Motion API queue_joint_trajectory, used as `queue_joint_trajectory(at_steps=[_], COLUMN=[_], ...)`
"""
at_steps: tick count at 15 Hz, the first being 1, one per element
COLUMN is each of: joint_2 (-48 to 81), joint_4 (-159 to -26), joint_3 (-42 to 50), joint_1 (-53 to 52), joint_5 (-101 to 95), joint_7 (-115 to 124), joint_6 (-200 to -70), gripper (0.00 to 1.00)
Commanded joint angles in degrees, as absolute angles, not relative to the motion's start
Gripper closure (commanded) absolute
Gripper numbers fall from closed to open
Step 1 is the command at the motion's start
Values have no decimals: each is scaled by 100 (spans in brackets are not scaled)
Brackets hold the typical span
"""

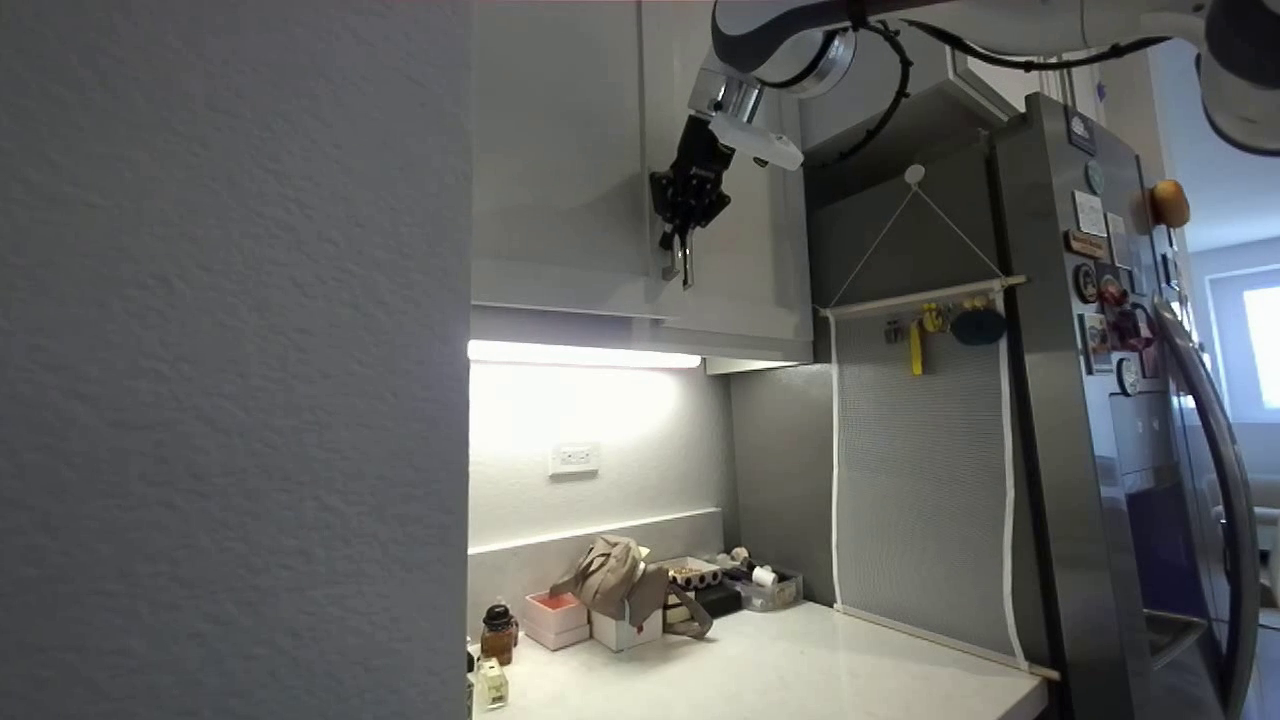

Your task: Open the left and right door of the upper cabinet

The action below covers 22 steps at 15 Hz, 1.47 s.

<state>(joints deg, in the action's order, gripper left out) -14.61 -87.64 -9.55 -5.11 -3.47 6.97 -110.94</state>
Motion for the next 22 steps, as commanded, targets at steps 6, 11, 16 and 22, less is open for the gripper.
queue_joint_trajectory(at_steps=[6, 11, 16, 22], joint_2=[-1747, -1960, -2150, -2283], joint_4=[-8336, -8284, -8223, -8186], joint_3=[-1270, -1494, -1809, -2343], joint_1=[-919, -1053, -1188, -1154], joint_5=[-94, -80, -65, -179], joint_7=[607, 691, 903, 1766], joint_6=[-9828, -9277, -8767, -8564], gripper=[96, 96, 96, 96])
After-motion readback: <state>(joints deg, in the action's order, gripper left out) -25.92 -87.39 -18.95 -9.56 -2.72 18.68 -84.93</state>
